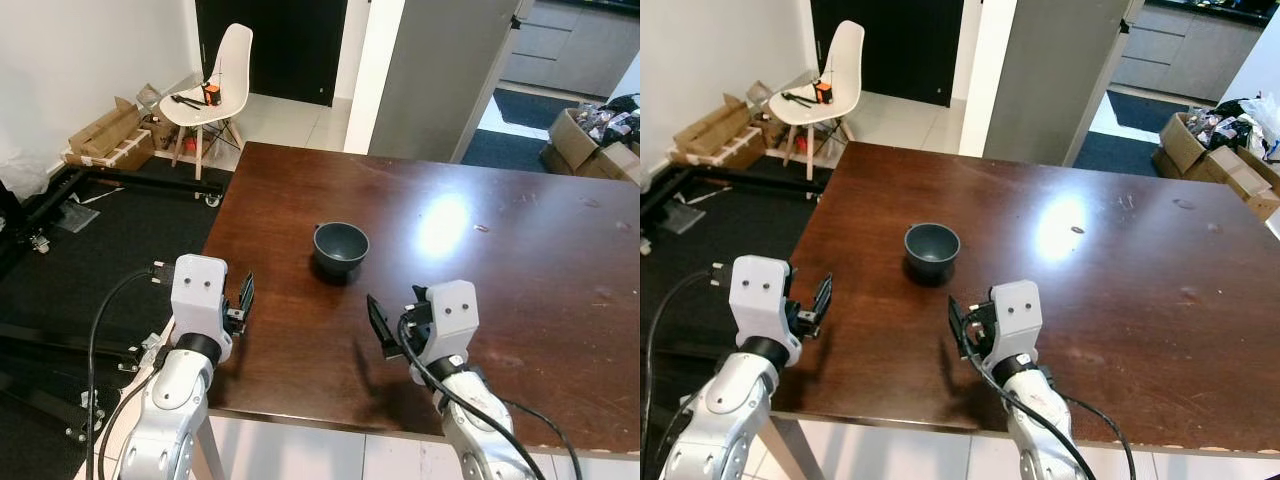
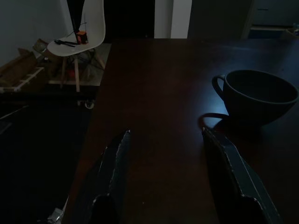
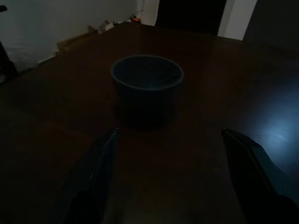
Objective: Setting the table
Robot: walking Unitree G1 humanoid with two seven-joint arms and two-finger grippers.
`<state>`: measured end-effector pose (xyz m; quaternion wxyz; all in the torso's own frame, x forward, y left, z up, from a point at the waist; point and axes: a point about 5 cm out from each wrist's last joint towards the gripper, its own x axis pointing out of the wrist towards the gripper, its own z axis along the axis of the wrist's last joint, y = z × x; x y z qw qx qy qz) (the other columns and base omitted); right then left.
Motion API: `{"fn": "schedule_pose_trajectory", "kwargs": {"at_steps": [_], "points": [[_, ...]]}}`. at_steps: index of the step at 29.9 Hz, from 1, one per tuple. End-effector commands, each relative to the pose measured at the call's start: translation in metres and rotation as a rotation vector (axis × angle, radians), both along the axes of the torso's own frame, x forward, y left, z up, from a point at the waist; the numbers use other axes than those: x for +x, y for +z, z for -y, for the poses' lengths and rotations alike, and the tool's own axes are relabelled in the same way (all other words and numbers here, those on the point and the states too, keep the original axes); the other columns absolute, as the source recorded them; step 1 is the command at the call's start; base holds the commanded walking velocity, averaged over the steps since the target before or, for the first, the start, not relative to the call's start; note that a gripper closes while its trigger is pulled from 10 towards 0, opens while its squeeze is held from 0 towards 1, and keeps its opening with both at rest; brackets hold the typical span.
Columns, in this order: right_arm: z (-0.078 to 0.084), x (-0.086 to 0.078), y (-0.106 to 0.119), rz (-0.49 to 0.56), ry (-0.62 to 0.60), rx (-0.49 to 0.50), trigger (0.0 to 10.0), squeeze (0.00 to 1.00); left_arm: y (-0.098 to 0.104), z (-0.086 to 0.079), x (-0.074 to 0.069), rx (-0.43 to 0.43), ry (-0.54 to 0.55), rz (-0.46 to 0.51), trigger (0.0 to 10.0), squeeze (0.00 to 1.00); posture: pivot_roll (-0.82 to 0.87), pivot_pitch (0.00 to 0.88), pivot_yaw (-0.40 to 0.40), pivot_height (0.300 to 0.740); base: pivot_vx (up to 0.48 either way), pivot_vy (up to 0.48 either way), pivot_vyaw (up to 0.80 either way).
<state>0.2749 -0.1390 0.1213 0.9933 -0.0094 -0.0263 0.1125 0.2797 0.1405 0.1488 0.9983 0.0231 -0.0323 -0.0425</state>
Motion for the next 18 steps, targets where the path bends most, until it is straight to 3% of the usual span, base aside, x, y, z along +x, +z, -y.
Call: {"fn": "schedule_pose_trajectory", "kwargs": {"at_steps": [1, 6, 18], "points": [[0.0038, -0.0017, -0.0005, -0.003, -0.021, -0.002, 10.0, 0.0, -0.0086, 0.0019, -0.0011, -0.011, -0.009, -0.038, 10.0, 0.0, -0.03, 0.0, 0.005, 0.74, 0.0, 0.0, 0.0], [0.0043, -0.0021, -0.0009, -0.004, -0.024, -0.002, 10.0, 0.0, -0.0096, 0.0029, -0.0007, -0.012, -0.011, -0.042, 10.0, 0.0, -0.03, 0.0, 0.004, 0.74, 0.0, 0.0, 0.0], [0.0027, -0.0019, -0.001, -0.006, -0.019, -0.004, 10.0, 0.0, -0.0109, 0.0017, -0.0023, -0.011, -0.008, -0.049, 10.0, 0.0, -0.02, 0.0, 0.004, 0.74, -0.311, 0.0, 0.0]]}}
